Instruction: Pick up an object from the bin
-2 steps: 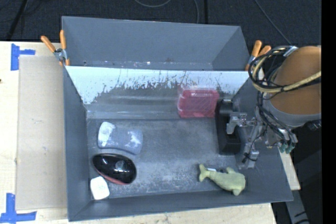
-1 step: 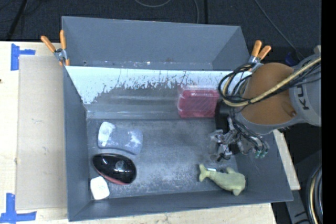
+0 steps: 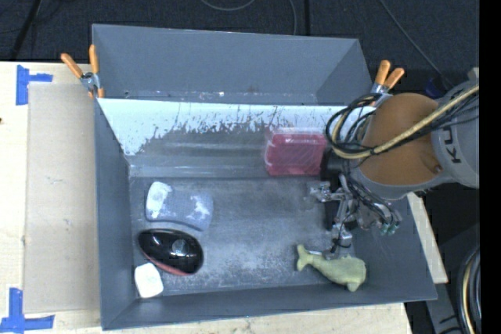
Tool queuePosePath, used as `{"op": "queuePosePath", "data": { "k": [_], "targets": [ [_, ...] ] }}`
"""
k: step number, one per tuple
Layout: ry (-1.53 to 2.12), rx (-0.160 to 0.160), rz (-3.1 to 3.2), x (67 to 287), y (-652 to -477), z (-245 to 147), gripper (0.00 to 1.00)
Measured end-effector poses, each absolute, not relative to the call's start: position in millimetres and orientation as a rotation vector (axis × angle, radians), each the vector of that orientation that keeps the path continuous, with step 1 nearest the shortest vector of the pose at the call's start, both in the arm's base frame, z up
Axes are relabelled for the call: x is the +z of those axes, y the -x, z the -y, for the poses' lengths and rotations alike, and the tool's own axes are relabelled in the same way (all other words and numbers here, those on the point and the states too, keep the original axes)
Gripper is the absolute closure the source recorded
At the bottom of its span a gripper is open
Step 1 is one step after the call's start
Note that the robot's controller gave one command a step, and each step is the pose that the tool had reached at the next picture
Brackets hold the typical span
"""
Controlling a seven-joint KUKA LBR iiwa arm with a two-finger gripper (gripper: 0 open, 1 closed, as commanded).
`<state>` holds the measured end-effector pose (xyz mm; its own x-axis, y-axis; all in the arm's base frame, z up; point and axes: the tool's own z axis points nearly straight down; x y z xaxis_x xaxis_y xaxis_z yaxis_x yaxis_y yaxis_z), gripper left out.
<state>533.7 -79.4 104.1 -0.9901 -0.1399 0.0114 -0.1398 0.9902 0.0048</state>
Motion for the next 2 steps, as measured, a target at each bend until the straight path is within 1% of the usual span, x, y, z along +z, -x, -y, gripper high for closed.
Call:
{"op": "queuePosePath", "data": {
  "k": [1,2],
  "targets": [
    [-0.222,-0.006,3.122,104.1,-533.7,79.2,1.00],
    [-0.225,-0.006,3.122,104.1,-533.8,79.2,0.00]
  ]
}}
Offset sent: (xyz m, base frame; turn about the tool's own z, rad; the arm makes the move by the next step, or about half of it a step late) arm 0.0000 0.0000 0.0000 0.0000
